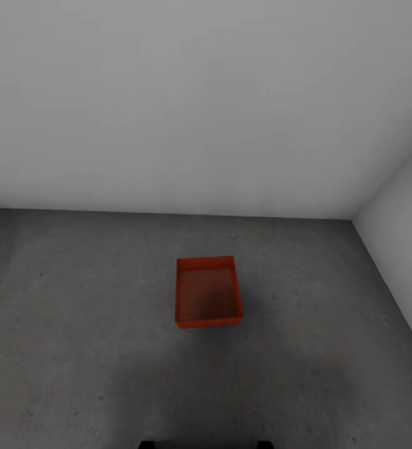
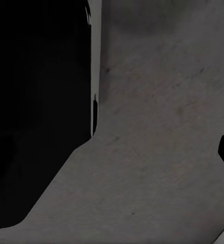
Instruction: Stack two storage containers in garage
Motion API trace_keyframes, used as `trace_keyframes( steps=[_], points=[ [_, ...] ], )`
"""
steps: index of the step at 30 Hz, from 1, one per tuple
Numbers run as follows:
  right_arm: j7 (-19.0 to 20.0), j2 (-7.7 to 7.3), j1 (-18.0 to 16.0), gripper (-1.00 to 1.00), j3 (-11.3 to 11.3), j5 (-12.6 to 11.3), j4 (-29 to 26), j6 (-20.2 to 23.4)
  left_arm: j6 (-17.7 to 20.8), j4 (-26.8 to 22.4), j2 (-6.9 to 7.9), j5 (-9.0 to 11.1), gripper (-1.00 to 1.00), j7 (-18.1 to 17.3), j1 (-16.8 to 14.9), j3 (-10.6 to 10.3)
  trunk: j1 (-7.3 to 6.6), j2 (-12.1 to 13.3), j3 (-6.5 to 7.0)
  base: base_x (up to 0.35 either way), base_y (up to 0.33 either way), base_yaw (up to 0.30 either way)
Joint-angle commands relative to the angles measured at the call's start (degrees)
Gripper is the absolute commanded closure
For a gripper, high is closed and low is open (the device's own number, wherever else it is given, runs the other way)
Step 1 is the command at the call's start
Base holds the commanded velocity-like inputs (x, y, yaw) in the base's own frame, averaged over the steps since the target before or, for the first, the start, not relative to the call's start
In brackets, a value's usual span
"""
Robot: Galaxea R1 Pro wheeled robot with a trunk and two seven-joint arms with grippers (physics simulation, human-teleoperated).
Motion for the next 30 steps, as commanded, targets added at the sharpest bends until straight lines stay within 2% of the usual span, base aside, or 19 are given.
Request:
trace_keyframes(
  steps=[1, 10, 30],
  points=[
    [-0.1, 0.13, -0.1, -1.0, 0.4, -0.2, 0.2, -0.3, 0.0, 0.0, 0.0, 0.3, -1.0, 0.1, 0.0, -0.2, 0.01, 0.0, 0.05, 0.0, 0.0, 0.0],
    [-0.1, 0.63, -0.1, -1.0, 0.4, -0.2, 0.2, -0.3, 0.0, 0.0, 0.0, 0.3, -1.0, 0.1, 0.0, -0.2, 0.01, 0.0, 0.88, 0.0, 0.0, 0.0],
    [-0.1, 0.66, 0.2, -1.0, 0.4, -0.2, 0.2, -0.4, 0.0, 0.0, 0.0, 0.3, -1.0, 0.1, 0.0, -0.2, 0.01, 0.0, 2.73, 0.0, 0.0, 0.0]
  ],
)
